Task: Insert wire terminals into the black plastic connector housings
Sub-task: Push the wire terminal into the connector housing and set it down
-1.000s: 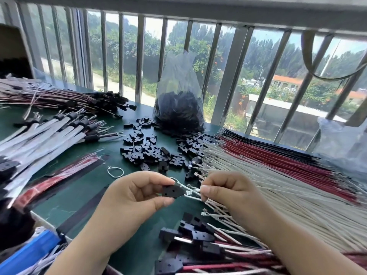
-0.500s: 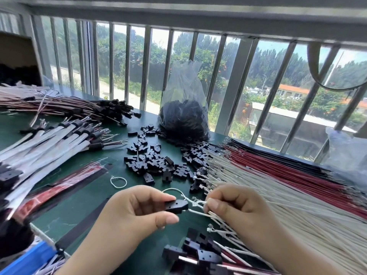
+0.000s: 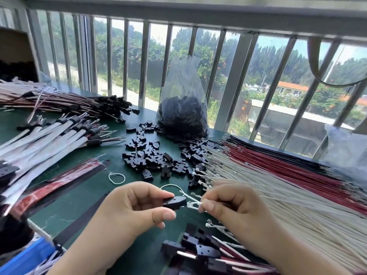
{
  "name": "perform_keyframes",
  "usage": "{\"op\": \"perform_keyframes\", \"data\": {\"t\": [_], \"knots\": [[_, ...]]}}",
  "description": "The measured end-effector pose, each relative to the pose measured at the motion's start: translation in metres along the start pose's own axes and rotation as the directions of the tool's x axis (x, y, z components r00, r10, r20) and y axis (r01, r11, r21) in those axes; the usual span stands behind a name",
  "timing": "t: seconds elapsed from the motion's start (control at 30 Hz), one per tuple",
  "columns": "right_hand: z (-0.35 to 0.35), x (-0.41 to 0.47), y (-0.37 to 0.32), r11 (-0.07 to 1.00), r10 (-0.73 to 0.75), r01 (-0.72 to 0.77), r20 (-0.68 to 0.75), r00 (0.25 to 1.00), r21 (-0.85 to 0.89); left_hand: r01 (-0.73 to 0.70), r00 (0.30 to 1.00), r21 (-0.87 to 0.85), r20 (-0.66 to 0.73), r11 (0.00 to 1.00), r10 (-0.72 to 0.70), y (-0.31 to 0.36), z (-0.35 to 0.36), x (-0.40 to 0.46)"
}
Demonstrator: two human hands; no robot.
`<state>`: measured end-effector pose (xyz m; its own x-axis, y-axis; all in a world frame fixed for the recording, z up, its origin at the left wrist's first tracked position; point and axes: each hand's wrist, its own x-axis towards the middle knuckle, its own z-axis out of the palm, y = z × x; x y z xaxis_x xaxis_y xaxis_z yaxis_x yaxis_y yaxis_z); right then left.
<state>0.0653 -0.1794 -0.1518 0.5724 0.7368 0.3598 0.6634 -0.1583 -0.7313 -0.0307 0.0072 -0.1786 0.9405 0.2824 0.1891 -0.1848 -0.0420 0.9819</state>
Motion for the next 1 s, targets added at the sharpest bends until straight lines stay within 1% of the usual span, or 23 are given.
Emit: {"op": "perform_keyframes", "data": {"t": [0.07, 0.23, 0.27, 0.33, 0.4, 0.53, 0.6, 0.73, 0.83, 0.9, 1.0], "knots": [[0.001, -0.001, 0.000, 1.000, 0.012, -0.011, 0.027, 1.000, -0.006, -0.011, 1.000, -0.019, -0.026, 1.000, 0.010, -0.002, 0.001, 0.001], [0.002, 0.000, 0.003, 0.994, 0.049, -0.042, 0.064, 0.997, -0.104, -0.085, 0.996, -0.020, -0.036, 0.996, 0.084, -0.003, 0.001, -0.002], [0.002, 0.000, 0.003, 0.993, 0.053, -0.043, 0.085, 0.995, -0.112, -0.104, 0.994, -0.028, -0.045, 0.994, 0.102, -0.002, 0.002, -0.003], [0.000, 0.000, 0.004, 0.991, 0.064, -0.046, 0.139, 0.988, -0.127, -0.143, 0.988, 0.016, -0.062, 0.990, 0.143, -0.002, 0.002, -0.004], [-0.002, 0.001, 0.004, 0.991, 0.100, -0.079, 0.197, 0.975, -0.110, -0.182, 0.980, 0.043, -0.068, 0.982, 0.184, -0.003, 0.003, -0.006], [-0.004, 0.004, 0.003, 0.987, 0.155, -0.140, 0.276, 0.949, -0.076, -0.291, 0.956, 0.087, -0.007, 0.953, 0.293, -0.004, 0.006, -0.005], [-0.005, 0.004, 0.002, 0.985, 0.170, -0.159, 0.319, 0.932, -0.060, -0.330, 0.944, 0.082, 0.017, 0.940, 0.330, -0.005, 0.006, -0.006], [-0.008, 0.006, -0.001, 0.969, 0.222, -0.245, 0.411, 0.884, 0.003, -0.347, 0.938, 0.142, 0.053, 0.927, 0.343, -0.007, 0.007, -0.006], [-0.009, 0.010, -0.002, 0.947, 0.270, -0.318, 0.432, 0.861, 0.044, -0.338, 0.941, 0.205, 0.062, 0.918, 0.333, -0.007, 0.011, -0.006], [-0.008, 0.010, -0.002, 0.949, 0.271, -0.314, 0.427, 0.863, 0.033, -0.303, 0.953, 0.213, 0.051, 0.929, 0.299, -0.006, 0.013, -0.006], [-0.004, 0.008, 0.001, 0.970, 0.219, -0.241, 0.375, 0.901, 0.012, -0.237, 0.971, 0.174, 0.019, 0.956, 0.238, -0.003, 0.016, -0.006]]}}
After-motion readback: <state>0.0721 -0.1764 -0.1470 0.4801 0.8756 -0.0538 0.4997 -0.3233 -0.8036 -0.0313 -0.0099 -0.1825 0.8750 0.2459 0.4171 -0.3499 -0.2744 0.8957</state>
